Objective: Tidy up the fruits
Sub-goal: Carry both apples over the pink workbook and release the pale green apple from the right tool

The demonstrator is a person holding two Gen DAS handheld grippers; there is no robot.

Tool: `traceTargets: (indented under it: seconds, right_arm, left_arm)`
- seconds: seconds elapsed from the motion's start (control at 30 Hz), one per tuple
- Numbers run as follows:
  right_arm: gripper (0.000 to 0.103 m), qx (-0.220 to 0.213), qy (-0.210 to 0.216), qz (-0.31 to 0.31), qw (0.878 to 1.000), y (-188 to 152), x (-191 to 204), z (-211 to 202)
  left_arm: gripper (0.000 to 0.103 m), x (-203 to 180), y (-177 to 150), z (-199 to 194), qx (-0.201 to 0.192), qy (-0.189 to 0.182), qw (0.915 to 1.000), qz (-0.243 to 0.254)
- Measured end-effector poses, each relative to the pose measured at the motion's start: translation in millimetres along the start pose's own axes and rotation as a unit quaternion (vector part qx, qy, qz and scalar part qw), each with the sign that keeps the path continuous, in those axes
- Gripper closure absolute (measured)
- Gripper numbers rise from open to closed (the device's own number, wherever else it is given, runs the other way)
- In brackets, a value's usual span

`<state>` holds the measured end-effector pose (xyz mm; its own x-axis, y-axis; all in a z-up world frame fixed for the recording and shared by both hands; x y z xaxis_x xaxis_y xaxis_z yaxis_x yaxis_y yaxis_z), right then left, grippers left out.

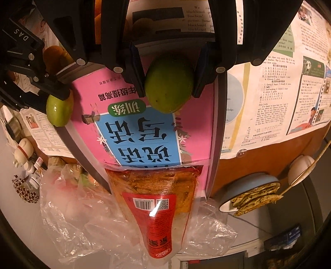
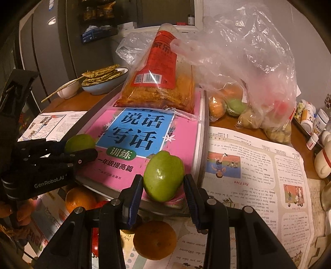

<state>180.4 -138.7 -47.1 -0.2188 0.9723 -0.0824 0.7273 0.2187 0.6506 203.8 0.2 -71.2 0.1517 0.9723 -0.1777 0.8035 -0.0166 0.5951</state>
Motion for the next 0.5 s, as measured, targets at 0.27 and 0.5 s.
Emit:
traceTargets:
  seconds: [0.27, 0.5]
  right_arm:
    - [0.062, 0.008, -0.013, 0.008, 1.0, -1.2, -0.4, -2.2]
    - [0.062, 0.02, -0.018, 0.017, 0.999, -0.9, -0.9, -1.7]
  left_arm:
    - [0.057, -1.3, -4.1, -4.2, -0.001, -0.001, 1.0, 0.009]
    - [0.057, -0.2, -4.1, -5.2, 0.005, -0.011, 0.9999, 0.007]
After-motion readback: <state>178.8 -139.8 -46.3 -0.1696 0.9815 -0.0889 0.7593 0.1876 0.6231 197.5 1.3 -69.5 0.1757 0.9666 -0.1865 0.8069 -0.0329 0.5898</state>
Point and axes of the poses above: each gripper's, at about its wrist camera, not at the fingertips, and z roughly the way its jaws point, x to its left, y to its top, the point moved 6 cm from there along z, roughly the way its jaws point, and after that the axes turned 9 degrees about -y, right-handed, at the moved point
